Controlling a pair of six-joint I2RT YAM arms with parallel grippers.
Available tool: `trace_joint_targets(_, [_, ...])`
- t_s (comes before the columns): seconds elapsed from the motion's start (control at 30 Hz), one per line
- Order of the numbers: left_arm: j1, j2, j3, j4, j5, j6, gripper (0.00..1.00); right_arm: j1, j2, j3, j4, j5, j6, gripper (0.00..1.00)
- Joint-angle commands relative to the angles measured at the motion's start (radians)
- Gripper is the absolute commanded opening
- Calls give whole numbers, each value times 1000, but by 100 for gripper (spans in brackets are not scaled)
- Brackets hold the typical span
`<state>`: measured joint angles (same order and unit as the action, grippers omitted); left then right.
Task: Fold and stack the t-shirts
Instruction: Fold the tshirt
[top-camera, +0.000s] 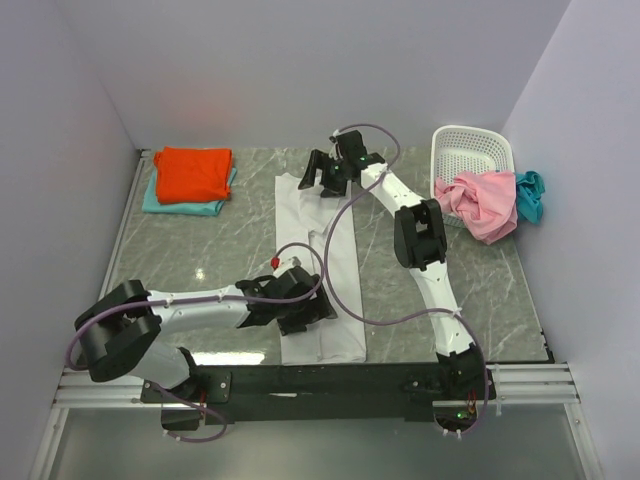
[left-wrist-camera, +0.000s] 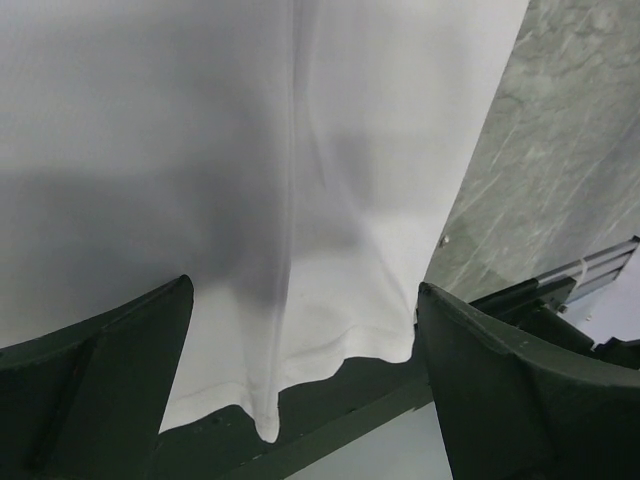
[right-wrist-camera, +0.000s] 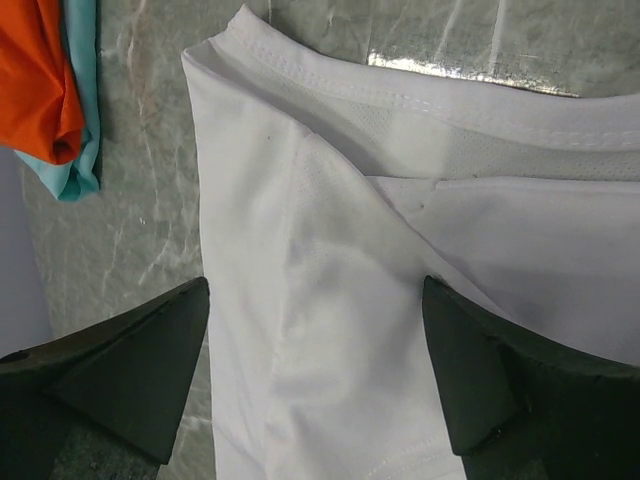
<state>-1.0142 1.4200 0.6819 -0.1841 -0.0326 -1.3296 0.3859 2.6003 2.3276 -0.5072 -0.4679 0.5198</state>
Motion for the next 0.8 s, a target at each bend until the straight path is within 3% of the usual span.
trace_joint_targets(0.0, [-18,-39,44,-81,-75,-25,99,-10,-11,56,33,0,2,93])
trace_joint_targets(0.27, [-20,-131,137,-215,-199,20,99,-2,-229,50,-33,28,-93,93])
trace_joint_targets(0.5, [17,-239,199,-412,-371,14,99,34,-465,-143,-100,217,-184,94])
trace_joint_targets(0.77, [268,-440,30,-471,-343,46,100,186,-663,-480,-136,541,-219,95])
